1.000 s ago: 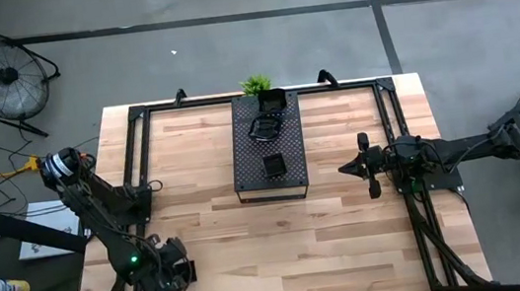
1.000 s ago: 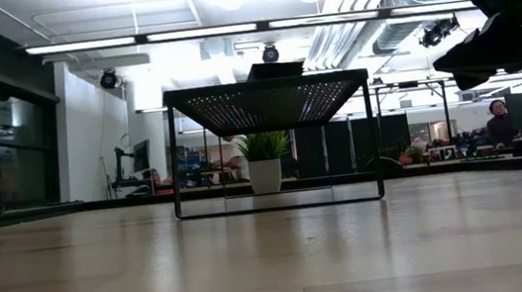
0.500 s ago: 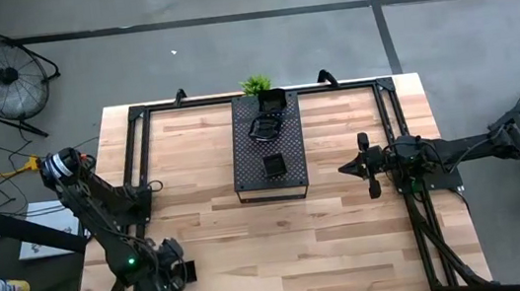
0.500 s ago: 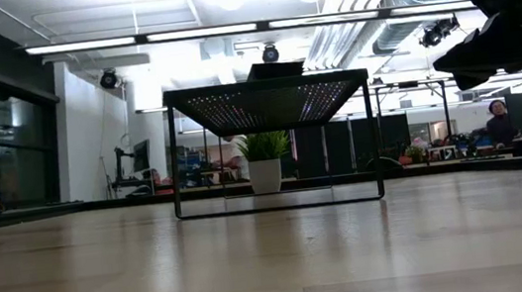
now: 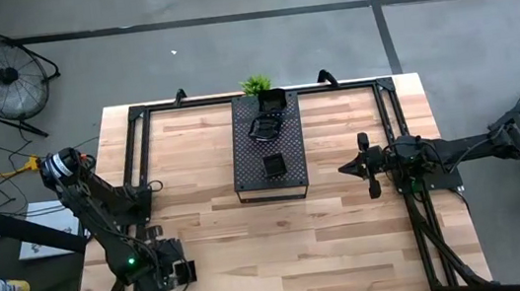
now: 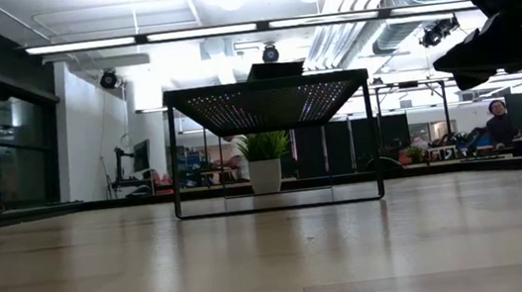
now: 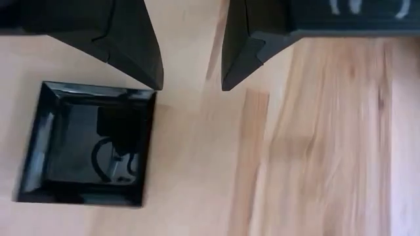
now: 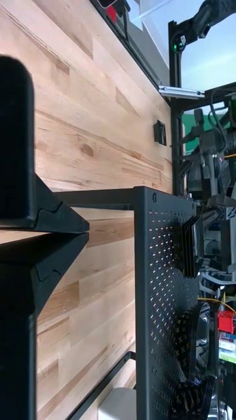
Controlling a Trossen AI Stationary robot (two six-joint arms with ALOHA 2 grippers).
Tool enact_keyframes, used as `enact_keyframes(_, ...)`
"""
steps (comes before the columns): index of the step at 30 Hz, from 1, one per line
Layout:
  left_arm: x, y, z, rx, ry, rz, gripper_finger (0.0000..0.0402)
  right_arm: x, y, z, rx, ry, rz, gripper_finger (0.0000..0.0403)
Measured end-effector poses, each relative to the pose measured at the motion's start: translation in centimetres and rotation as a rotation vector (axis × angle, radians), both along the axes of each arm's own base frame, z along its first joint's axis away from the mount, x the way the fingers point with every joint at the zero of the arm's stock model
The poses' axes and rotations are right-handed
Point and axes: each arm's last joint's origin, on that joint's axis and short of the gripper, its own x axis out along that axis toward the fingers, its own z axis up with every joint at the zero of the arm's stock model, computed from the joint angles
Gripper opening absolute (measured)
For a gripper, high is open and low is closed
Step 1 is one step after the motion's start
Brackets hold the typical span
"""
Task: Pick & Place Mini shaped plates
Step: Stack the square plate on top of the square plate on the shelf
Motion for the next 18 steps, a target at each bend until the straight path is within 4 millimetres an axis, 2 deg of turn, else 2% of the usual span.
enact_keyframes(3, 0.2, -0.1, 0.0, 0.018, -0.034, -0.081, 0.0149, 0.0, 0.0, 0.0, 0.0, 0.0, 0.0, 0.0004)
enact_keyframes(7, 1.0, 0.1, 0.0, 0.015, -0.047, -0.106, 0.0149, 0.0, 0.0, 0.0, 0.0, 0.0, 0.0, 0.0005)
enact_keyframes(14, 3.6, 1.1, 0.1, -0.062, -0.034, -0.172, 0.0149, 0.0, 0.0, 0.0, 0.0, 0.0, 0.0, 0.0004)
enact_keyframes(18, 4.3, 1.5, 0.1, -0.085, -0.015, -0.214, 0.0149, 0.0, 0.0, 0.0, 0.0, 0.0, 0.0, 0.0005)
